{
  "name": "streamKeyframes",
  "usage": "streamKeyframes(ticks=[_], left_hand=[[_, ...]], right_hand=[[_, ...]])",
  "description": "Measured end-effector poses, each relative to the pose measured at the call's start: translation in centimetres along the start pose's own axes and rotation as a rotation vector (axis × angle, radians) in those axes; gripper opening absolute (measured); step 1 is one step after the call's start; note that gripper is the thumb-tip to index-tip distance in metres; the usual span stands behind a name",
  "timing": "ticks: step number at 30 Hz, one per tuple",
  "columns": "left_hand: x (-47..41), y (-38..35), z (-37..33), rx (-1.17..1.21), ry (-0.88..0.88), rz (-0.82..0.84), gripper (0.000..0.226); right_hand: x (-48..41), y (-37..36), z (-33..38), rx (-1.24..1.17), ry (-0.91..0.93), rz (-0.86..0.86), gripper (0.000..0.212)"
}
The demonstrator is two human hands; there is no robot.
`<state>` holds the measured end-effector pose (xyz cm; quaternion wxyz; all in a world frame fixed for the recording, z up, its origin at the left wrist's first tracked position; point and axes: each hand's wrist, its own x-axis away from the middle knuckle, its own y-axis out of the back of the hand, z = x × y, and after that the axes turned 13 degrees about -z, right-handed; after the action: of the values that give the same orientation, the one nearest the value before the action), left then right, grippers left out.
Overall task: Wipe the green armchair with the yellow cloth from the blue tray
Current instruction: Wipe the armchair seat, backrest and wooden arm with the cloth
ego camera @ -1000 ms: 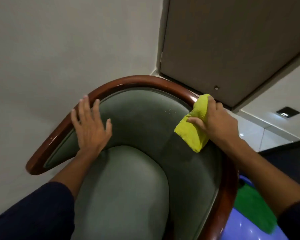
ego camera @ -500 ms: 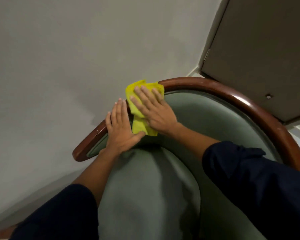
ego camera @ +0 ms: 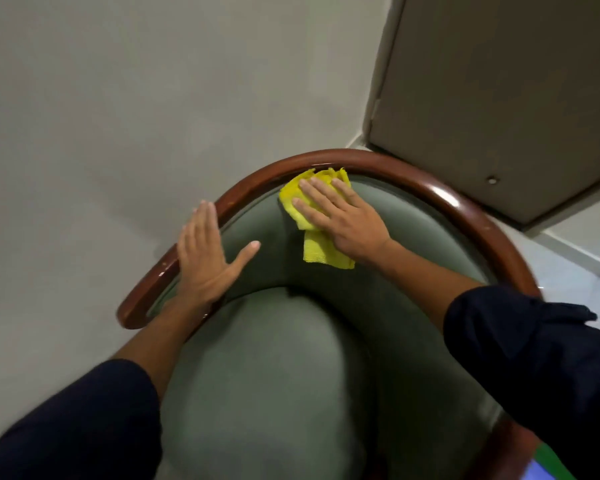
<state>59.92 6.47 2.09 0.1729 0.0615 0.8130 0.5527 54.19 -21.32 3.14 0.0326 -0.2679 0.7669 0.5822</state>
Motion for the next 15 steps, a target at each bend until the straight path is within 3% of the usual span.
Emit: streamKeyframes(ticks=[7, 12, 15], left_hand=[[0.4, 1.7, 0.2, -0.041, 0.034, 0.176, 0.112], [5.6, 3.8, -0.6, -0.073, -0.062, 0.265, 0.102], [12.6, 4.0, -4.4, 0.038, -0.027, 0.557, 0.077]], right_hand=[[8.8, 7.8, -2.5, 0.156, -0.296, 0.262, 0.064], [17.1, 14.5, 2.6, 0.165, -0.584, 0.465, 0.064], [19.7, 17.9, 7.8, 0.159, -0.712, 0.592, 0.058]])
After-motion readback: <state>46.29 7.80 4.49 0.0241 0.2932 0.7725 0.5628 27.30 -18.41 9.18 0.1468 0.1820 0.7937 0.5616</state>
